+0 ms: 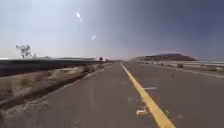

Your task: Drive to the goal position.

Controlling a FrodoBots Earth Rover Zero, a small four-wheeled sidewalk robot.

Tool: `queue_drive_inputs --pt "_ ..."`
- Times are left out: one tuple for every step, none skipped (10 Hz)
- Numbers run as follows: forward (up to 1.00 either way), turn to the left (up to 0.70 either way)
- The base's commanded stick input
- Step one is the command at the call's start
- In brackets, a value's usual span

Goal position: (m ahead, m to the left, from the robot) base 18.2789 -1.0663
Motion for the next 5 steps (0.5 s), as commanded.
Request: queue_drive_inputs --pt "0.5 0.0" --pt "0.5 0.0" --pt "0.5 0.0" --pt "0.5 0.0" --pt "0.5 0.0"
